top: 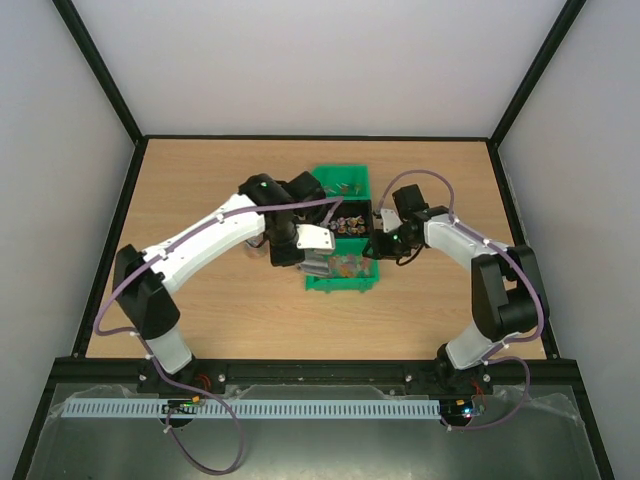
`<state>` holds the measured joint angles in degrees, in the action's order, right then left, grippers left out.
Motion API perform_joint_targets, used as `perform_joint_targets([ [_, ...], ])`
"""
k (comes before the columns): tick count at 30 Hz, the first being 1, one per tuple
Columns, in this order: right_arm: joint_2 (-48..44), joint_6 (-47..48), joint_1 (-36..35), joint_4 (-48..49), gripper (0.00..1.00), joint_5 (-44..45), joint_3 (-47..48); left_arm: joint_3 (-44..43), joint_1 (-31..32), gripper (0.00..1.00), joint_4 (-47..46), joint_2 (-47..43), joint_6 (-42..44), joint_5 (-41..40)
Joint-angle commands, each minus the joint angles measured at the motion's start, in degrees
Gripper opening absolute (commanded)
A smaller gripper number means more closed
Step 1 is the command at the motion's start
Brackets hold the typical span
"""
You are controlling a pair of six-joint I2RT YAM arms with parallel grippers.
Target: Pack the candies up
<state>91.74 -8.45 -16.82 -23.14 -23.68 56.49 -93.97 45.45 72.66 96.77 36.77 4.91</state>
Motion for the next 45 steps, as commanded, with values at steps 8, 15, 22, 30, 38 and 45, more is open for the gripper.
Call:
perform_joint_targets([
  [8, -3.1, -1.4, -0.9, 2.6, 0.28, -2.7, -4.7, -8.6, 5.5, 0.02, 1.7, 8.8, 4.4, -19.2],
  [15, -4.2, -1.4, -0.9, 3.0, 0.27, -2.4, -5.6, -7.6, 6.6, 0.02, 1.7, 11.2, 5.6, -20.9],
  [22, -4.1, -1.3, -0.9, 3.3, 0.22, -2.7, -5.8, -6.8, 6.6, 0.02, 1.9, 13.2, 5.6, -18.8],
  [30, -5.1, -1.1, -0.9, 3.0, 0.14, -2.6, -6.2, -4.7, 6.8, 0.02, 1.9, 15.5, 6.1, -17.9],
  [38, -5.1, -2.1, -0.9, 2.8, 0.01, -2.6, -5.4, -5.8, 6.8, 0.02, 1.9, 18.5, 4.9, -15.5],
  [45, -5.9, -4.0, -1.0, 3.9, 0.01, -2.2, -6.6, -5.2, 5.0, 0.02, 1.4, 20.7, -1.7, 2.4],
])
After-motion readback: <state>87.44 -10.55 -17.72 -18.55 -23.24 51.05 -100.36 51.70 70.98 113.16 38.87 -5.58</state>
